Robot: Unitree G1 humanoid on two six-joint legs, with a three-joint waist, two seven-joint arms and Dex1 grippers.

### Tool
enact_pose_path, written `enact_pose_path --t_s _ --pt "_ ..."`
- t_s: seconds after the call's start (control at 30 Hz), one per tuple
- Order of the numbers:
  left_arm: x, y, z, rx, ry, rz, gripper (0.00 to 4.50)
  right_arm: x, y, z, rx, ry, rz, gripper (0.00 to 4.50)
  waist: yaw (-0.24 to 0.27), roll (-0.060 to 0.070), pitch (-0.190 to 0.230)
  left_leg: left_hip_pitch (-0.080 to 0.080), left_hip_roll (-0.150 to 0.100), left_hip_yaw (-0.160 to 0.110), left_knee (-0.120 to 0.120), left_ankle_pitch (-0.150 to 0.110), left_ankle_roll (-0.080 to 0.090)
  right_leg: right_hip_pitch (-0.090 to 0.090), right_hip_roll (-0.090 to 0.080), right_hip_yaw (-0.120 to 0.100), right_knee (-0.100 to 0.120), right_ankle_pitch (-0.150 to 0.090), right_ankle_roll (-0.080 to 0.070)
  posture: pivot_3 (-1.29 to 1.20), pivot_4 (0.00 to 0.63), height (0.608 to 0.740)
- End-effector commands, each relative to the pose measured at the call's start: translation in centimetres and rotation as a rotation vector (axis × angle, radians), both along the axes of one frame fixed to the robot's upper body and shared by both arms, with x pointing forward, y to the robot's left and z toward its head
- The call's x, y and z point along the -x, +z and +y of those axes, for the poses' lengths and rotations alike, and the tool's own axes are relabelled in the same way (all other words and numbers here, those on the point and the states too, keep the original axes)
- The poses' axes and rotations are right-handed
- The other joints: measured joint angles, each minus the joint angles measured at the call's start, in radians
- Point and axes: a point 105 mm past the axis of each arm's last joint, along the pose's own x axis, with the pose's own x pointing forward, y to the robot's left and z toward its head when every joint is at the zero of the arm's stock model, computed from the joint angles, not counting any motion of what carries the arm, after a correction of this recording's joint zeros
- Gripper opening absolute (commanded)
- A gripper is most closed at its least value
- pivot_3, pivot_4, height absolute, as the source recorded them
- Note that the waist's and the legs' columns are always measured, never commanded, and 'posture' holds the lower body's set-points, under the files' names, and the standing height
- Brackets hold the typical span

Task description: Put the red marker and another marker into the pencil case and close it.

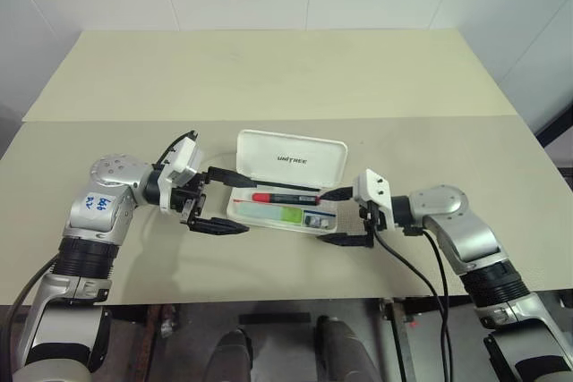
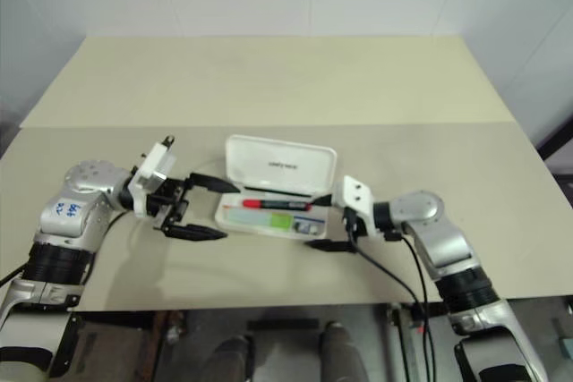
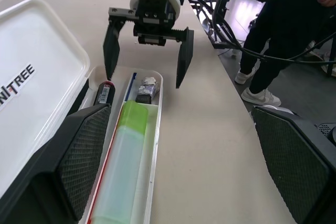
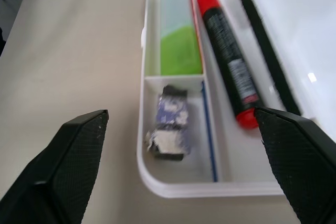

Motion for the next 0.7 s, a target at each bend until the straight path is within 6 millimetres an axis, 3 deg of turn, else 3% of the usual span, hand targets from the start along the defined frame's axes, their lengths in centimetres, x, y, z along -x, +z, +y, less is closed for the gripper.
enact_pose_path --t_s 0.03,0.3,0.57,0.7 --pt "-0.1 1.0 -0.1 0.011 0.008 -0.04 4.5 0.3 3.9 0.3 -0.088 0.024 -0.106 4.46 0.001 0.0 0.0 0.0 0.0 0.0 0.0 0.0 0.0 0.0 0.0 0.0 0.0 0.0 0.0 0.0 0.15 0.74" --pt "0.2 1.1 0.3 0.041 0.024 -0.033 4.5 1.9 6.6 -0.8 -0.153 -0.011 -0.167 4.46 0.003 0.0 0.0 0.0 0.0 0.0 0.0 0.0 0.0 0.0 0.0 0.0 -0.001 0.0 0.0 0.0 0.15 0.74" --pt "0.7 1.3 1.8 0.045 0.05 -0.009 1.87 3.4 7.4 -4.7 -0.16 -0.152 -0.198 4.5 0.004 0.0 0.0 0.0 0.0 0.0 -0.001 -0.001 0.0 0.0 0.0 -0.001 -0.002 -0.001 -0.001 0.0 0.15 0.74" --pt "0.4 1.5 2.1 0.055 0.078 -0.024 0.51 3.4 7.5 -5.6 -0.157 -0.188 -0.205 4.5 0.002 0.0 0.0 0.0 0.0 0.0 -0.001 -0.001 0.0 0.0 0.0 -0.001 -0.002 -0.001 -0.001 0.0 0.15 0.74"
